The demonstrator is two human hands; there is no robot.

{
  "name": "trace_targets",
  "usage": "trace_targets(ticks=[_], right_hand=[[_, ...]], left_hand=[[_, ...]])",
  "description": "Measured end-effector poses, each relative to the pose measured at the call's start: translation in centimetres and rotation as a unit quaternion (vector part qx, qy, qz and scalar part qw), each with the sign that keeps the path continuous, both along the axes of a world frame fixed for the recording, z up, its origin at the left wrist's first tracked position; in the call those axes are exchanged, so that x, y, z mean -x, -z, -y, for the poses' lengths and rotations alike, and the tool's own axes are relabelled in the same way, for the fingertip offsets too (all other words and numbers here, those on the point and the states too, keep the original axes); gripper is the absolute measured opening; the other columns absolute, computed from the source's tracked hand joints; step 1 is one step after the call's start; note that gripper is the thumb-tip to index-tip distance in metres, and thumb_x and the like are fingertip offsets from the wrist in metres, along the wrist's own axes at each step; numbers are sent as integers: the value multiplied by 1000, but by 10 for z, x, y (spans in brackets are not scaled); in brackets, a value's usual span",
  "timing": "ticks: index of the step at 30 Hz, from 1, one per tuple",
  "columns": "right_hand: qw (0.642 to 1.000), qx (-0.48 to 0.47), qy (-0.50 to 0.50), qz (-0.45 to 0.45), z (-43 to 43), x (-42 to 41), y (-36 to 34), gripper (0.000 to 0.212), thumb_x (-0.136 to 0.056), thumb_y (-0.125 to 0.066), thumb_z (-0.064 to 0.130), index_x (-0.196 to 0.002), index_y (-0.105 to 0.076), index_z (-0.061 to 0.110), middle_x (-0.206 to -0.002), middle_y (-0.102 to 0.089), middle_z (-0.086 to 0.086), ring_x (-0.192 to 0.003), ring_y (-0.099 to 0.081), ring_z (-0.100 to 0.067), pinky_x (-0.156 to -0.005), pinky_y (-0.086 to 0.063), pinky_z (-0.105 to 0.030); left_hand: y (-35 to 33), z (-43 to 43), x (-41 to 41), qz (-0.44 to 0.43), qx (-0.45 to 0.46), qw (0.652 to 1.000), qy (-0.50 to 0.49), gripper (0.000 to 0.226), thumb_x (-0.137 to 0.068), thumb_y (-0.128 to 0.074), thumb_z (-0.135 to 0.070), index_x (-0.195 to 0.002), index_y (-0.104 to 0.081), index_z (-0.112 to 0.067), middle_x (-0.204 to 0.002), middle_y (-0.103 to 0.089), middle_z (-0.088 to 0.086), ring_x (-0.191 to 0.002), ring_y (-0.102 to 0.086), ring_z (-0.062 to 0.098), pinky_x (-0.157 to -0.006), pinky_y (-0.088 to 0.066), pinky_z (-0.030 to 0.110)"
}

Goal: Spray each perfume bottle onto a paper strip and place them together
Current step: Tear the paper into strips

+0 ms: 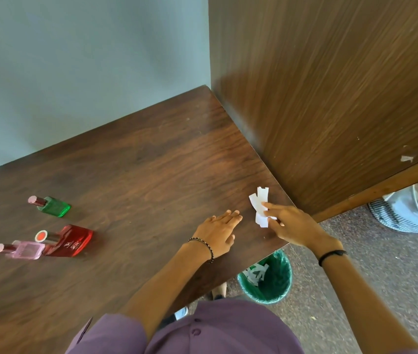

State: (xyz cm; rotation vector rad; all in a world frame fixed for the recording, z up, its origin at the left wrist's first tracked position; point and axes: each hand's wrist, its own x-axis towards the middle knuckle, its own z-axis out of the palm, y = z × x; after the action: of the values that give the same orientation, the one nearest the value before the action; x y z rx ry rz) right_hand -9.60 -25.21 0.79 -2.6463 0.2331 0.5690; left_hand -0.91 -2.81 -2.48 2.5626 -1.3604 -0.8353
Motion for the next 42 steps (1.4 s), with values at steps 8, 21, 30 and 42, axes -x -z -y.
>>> trace_targets(ticks=[8,21,30,42], right_hand=[[972,-1,130,198,-15,4,10,21,-100,-60,2,-115,-74,-3,-111,-76,-16,-99,-71,-36,-83,-51,-32],[989,106,77,61,-32,-9,13,27,-105,-52,16,-127,-65,6,-125,-63,-11,-114,-63,-31,-90,-55,-43],[936,-98,259,219,-46,-2,-13,14,-96,-72,17,-99,-81,7,-87,-79,2,-72,-68,-5,-69,-48,-8],[916,-221,171,289,-97,-2,-52,15,-88,-80,15,-102,-83,10,-90,-79,-3,-76,-71,-7,-72,-53,-10]], left_hand=[[-15,1,-1,-47,3,997,-68,55,-103,-42,-29,-155,-26,-21,-163,-30,0,-139,-44,31,-109,-43,46],[-27,-3,1,-70,14,993,-95,52,-103,-42,-30,-153,-31,-20,-156,-42,0,-127,-55,30,-100,-46,43],[-36,-4,5,-207,162,926,-271,45,-102,-52,-33,-143,-52,-14,-144,-57,4,-131,-55,17,-102,-43,18],[-71,0,-2,-462,358,641,-498,32,-97,-64,-20,-101,-66,11,-94,-71,20,-93,-73,23,-85,-61,31]])
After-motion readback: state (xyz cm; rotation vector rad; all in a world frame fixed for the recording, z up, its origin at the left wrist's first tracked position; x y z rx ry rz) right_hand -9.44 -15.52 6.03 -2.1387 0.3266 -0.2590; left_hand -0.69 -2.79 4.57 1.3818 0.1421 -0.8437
